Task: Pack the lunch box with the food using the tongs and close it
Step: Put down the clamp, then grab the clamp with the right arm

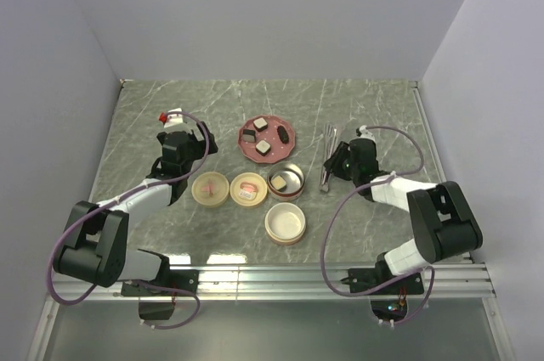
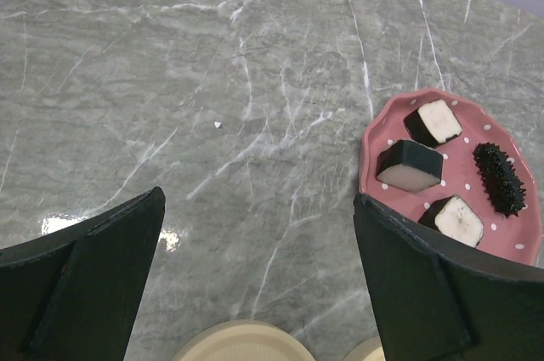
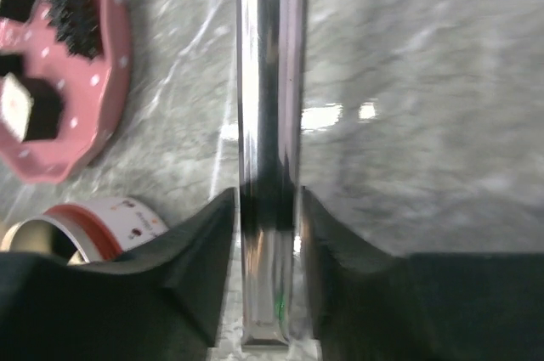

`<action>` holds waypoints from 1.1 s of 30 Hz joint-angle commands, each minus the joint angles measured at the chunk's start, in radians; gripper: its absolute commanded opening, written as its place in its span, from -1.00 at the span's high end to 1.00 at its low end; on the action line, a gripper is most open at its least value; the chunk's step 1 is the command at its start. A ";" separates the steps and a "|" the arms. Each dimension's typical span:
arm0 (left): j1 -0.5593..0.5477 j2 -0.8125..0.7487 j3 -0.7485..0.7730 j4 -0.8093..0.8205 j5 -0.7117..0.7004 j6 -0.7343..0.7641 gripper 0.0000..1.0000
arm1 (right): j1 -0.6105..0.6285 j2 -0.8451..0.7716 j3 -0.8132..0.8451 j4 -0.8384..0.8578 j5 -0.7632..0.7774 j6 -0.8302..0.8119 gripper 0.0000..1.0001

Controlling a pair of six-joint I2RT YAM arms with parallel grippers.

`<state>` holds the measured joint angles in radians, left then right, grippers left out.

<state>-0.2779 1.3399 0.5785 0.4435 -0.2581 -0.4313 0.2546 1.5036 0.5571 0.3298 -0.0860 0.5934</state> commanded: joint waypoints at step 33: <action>0.005 0.015 0.043 0.047 0.025 -0.004 -0.99 | 0.132 0.072 0.107 -0.158 0.169 -0.035 -0.12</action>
<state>-0.2779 1.3529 0.5804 0.4473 -0.2413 -0.4313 0.3717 1.5379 0.6308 0.1570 0.0975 0.5602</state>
